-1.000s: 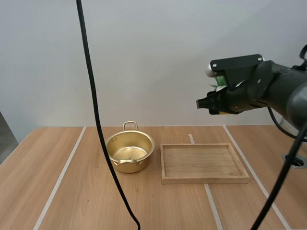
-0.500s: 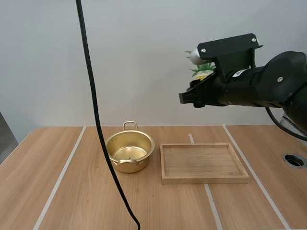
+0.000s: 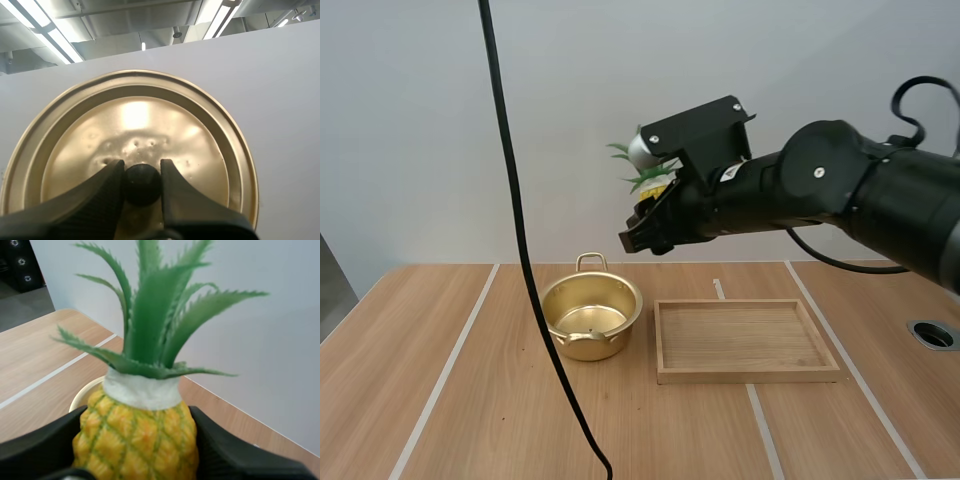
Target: Open the pot, put the pineapple inside, and close it
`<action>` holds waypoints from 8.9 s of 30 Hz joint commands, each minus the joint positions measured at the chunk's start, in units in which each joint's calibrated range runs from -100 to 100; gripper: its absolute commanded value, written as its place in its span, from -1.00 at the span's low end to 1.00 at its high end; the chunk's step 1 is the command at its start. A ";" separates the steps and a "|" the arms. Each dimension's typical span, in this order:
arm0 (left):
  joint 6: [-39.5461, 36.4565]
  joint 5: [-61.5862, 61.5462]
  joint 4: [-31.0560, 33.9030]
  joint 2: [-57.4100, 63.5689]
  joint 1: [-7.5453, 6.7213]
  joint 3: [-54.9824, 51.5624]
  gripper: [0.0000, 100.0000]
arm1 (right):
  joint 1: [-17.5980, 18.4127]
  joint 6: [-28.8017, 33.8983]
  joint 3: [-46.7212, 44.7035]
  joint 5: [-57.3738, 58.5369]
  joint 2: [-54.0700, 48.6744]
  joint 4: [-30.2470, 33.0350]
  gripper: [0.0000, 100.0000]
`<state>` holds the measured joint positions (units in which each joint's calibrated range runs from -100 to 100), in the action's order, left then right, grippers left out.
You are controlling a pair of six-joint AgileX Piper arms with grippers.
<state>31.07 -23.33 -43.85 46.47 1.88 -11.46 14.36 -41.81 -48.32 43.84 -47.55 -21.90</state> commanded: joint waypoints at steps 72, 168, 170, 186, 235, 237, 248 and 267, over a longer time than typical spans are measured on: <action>-0.36 1.21 -0.35 0.46 -0.11 0.59 -1.00 | 6.35 -3.34 10.53 -20.28 54.11 -1.75 -1.00; -0.36 1.21 -0.35 0.46 -0.11 0.59 -1.00 | -7.15 2.05 26.23 -4.81 15.76 -0.30 0.98; -0.36 1.21 -0.35 0.46 -0.11 0.59 -1.00 | -8.75 3.46 26.23 -4.81 13.28 -0.30 0.98; -0.36 1.21 -0.35 0.46 -0.11 0.59 -1.00 | -17.21 10.84 23.39 -4.54 -3.13 1.36 0.89; -0.36 -23.54 0.32 -0.79 -0.11 0.59 -1.00 | -18.10 14.94 23.39 4.42 -13.39 8.78 -1.00; -0.36 -30.28 0.49 -1.70 -0.11 0.46 -1.00 | -18.10 14.94 23.39 4.42 -13.39 8.56 -1.00; -2.60 -40.30 8.48 -7.56 -0.11 -8.68 -1.00 | -18.10 14.94 23.39 9.03 -13.39 8.56 -1.00; 3.13 -39.09 7.12 -10.44 -0.11 -30.94 -1.00 | -18.10 14.94 23.39 10.90 -13.39 8.44 -1.00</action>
<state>33.25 -64.63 -34.92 35.94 1.88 -40.78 -3.53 -27.02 -24.77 55.23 -60.26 -13.17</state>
